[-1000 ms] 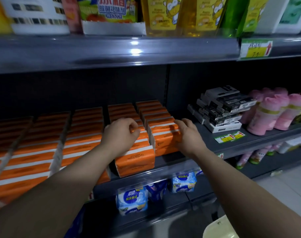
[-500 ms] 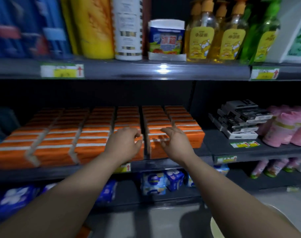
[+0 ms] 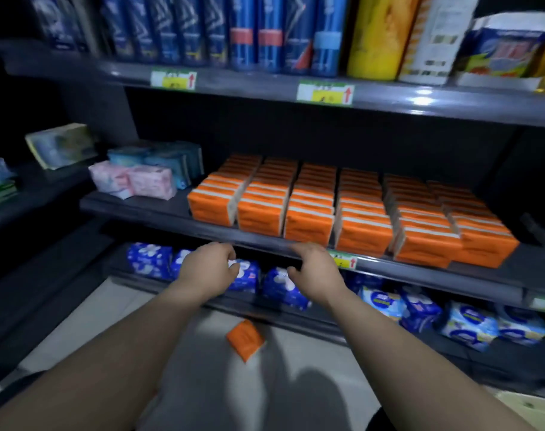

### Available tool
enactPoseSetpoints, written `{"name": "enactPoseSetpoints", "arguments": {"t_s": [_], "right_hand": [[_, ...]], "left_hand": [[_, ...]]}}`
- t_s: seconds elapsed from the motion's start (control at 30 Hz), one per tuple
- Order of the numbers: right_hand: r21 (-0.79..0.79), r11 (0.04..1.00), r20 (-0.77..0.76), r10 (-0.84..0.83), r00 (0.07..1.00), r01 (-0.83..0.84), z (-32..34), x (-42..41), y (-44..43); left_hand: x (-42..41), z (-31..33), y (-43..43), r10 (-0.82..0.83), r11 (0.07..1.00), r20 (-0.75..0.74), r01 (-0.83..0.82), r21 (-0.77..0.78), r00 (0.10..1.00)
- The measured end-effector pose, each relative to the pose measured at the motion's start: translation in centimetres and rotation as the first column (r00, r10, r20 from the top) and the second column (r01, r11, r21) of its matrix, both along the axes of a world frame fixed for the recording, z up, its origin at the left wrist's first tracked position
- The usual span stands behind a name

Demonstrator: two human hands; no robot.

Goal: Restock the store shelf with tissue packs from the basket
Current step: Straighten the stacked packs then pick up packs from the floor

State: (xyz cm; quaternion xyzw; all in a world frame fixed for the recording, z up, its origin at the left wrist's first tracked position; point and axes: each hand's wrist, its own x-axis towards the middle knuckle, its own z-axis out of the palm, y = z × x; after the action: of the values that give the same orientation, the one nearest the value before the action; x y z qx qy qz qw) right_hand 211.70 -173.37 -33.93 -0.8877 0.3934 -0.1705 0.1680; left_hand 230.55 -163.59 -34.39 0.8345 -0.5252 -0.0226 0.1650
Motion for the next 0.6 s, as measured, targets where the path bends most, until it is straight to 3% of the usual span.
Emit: {"name": "enactPoseSetpoints", "arguments": {"t_s": [0.3, 0.6], "right_hand": [[0.197, 0.980, -0.034, 0.038, 0.999, -0.031, -10.0, 7.6, 4.1], [0.298, 0.937, -0.123, 0.225, 0.967, -0.180, -21.0, 14.1, 4.5]], "left_hand": [[9.2, -10.5, 6.6, 0.192, 0.948, -0.105, -0.157, 0.277, 0.976], [16.4, -24.0, 12.0, 0.418, 0.794, -0.197, -0.251, 0.554, 0.887]]}}
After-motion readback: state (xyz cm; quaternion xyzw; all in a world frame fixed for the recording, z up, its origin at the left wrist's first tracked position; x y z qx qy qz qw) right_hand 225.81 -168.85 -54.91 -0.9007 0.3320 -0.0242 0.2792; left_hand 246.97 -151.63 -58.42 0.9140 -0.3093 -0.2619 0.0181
